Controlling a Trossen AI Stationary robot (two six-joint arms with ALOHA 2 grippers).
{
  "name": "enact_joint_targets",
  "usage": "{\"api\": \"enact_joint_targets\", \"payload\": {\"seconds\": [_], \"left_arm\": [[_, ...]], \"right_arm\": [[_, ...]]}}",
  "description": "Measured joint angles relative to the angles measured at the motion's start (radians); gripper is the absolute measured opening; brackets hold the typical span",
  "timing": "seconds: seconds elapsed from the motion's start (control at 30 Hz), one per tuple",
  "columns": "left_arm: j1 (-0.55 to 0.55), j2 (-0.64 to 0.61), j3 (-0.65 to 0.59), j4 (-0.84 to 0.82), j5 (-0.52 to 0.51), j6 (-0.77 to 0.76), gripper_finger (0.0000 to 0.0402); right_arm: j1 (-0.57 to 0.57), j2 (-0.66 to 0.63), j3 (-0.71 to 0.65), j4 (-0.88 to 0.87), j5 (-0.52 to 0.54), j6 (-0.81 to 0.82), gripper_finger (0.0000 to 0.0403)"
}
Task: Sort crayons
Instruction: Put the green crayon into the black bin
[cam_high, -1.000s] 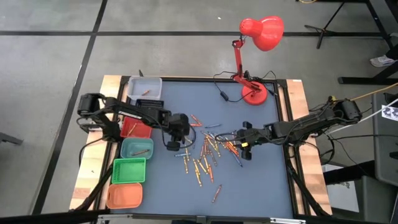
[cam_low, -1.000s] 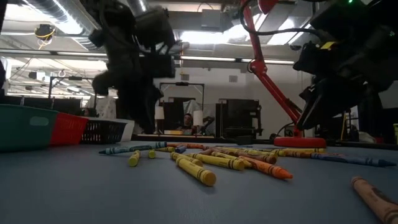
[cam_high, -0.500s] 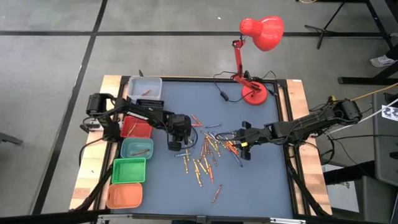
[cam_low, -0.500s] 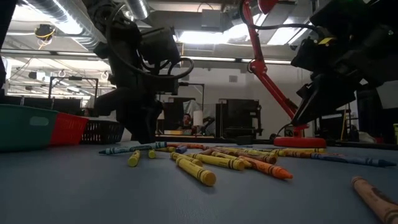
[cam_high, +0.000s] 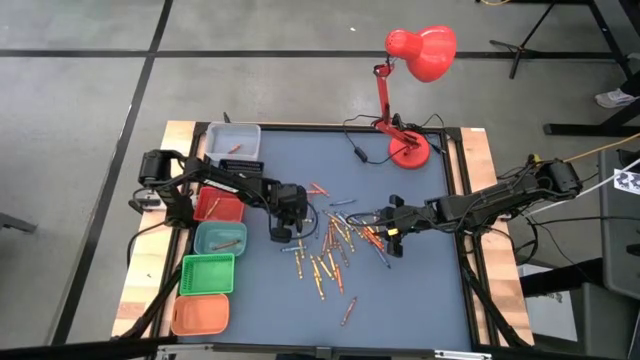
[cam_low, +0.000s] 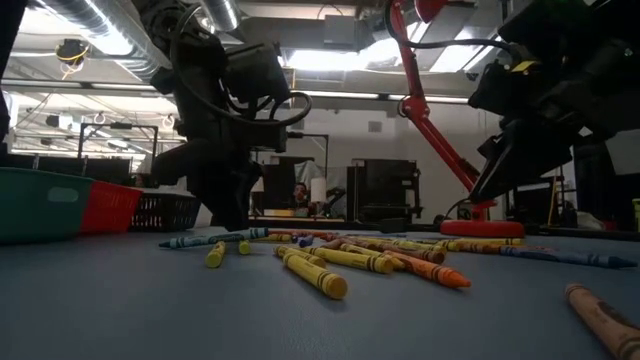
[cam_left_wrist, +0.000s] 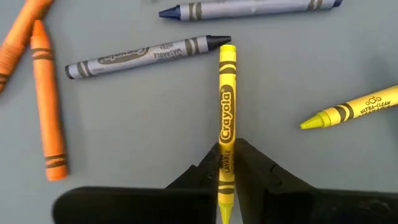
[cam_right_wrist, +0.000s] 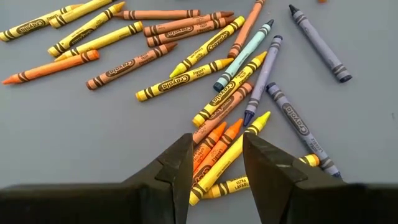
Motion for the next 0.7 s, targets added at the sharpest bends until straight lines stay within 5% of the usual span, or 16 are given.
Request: {"api": "enact_joint_targets", "payload": {"seconds": [0.7], "left_arm": [[0.002,0.003,0.244,-0.287,-0.020,0.001,0.0001]], "right_arm": [[0.000,0.000,0.001,-0.059,0.127,0.305,0.0138]]}}
